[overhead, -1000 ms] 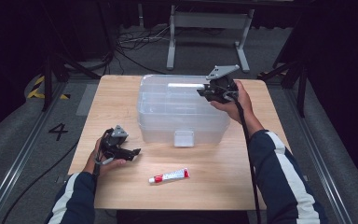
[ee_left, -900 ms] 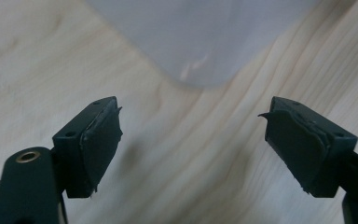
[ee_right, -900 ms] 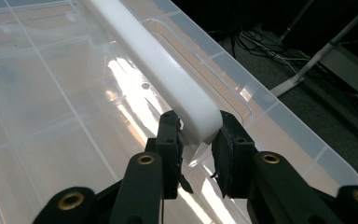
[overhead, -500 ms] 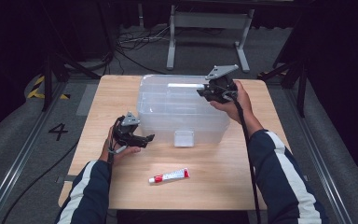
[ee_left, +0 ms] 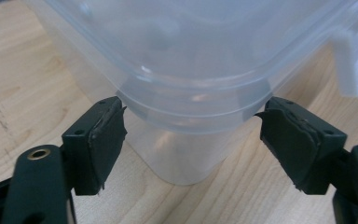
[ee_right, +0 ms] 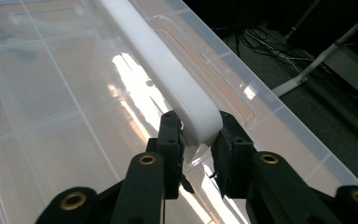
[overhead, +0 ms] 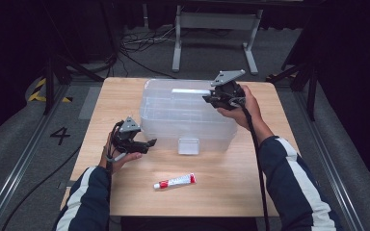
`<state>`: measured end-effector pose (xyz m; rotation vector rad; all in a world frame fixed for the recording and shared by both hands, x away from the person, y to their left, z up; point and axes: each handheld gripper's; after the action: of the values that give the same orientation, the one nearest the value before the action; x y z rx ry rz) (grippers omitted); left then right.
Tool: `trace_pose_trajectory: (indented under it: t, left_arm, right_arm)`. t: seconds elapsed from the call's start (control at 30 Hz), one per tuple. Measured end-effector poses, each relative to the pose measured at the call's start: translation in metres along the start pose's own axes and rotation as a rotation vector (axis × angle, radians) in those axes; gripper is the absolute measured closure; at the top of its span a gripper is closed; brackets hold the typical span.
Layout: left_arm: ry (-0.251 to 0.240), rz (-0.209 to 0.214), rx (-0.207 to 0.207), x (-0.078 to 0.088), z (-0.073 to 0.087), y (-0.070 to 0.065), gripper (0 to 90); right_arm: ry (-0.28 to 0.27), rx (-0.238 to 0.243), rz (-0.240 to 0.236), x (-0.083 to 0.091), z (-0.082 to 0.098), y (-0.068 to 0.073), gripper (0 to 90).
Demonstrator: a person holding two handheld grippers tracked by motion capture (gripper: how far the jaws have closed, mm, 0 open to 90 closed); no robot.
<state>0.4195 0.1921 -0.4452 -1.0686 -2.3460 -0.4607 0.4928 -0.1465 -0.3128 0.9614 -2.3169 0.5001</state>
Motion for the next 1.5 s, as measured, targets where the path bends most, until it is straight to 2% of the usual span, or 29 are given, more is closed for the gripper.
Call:
trace_pose_trajectory:
  t: [0.1, 0.17, 0.37, 0.4, 0.47, 0.53, 0.63, 0.87, 1.0, 1.13, 1.3, 1.5]
  left_arm:
    - [0.017, -0.012, -0.025, 0.001, 0.0, -0.002, 27.9]
    - [0.02, -0.008, -0.025, 0.002, 0.0, -0.002, 28.8]
    - [0.023, 0.002, -0.031, 0.007, 0.001, 0.002, 35.8]
    - [0.034, 0.001, -0.045, 0.011, 0.002, 0.001, 40.8]
    - [0.032, -0.001, -0.049, 0.014, 0.002, 0.002, 42.1]
    - [0.035, -0.001, -0.051, 0.018, 0.003, 0.002, 47.8]
    - [0.006, 0.005, -0.052, 0.027, 0.005, 0.004, 54.1]
    - [-0.026, 0.014, -0.049, 0.04, 0.005, 0.005, 70.1]
    - [-0.029, -0.009, -0.089, 0.043, 0.002, 0.001, 81.3]
    - [-0.043, -0.021, -0.109, 0.045, -0.003, -0.002, 87.5]
    - [-0.084, -0.031, -0.087, 0.049, -0.007, 0.002, 90.0]
    - [-0.116, -0.017, -0.058, 0.047, -0.01, 0.004, 89.9]
  right_arm:
    - [-0.001, -0.027, -0.03, 0.001, -0.001, -0.003, 75.3]
    - [0.0, -0.037, -0.056, 0.001, -0.002, -0.008, 75.5]
    - [0.014, -0.025, -0.06, 0.003, -0.007, -0.01, 75.1]
    - [0.01, -0.034, -0.059, 0.004, -0.008, -0.012, 74.9]
    - [0.013, -0.033, -0.06, 0.004, -0.009, -0.013, 74.9]
    - [0.018, -0.033, -0.061, 0.004, -0.01, -0.013, 74.7]
    - [0.027, -0.028, -0.057, 0.005, -0.014, -0.014, 74.4]
    - [0.047, -0.037, -0.049, 0.006, -0.021, -0.016, 73.9]
    - [0.058, -0.035, -0.034, 0.007, -0.026, -0.017, 73.2]
    - [0.075, -0.031, -0.021, 0.007, -0.03, -0.016, 73.1]
    - [0.083, -0.027, -0.016, 0.008, -0.032, -0.017, 73.0]
    - [0.086, -0.029, -0.01, 0.008, -0.033, -0.018, 72.9]
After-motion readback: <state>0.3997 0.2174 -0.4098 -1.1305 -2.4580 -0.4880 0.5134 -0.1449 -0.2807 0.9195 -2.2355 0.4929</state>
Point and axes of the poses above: each handheld gripper's, and its own axes: x roughly backward along the jaws, z roughly out of its underside, y roughly to its left, and after that the axes turned 9 degrees about -x, right-handed
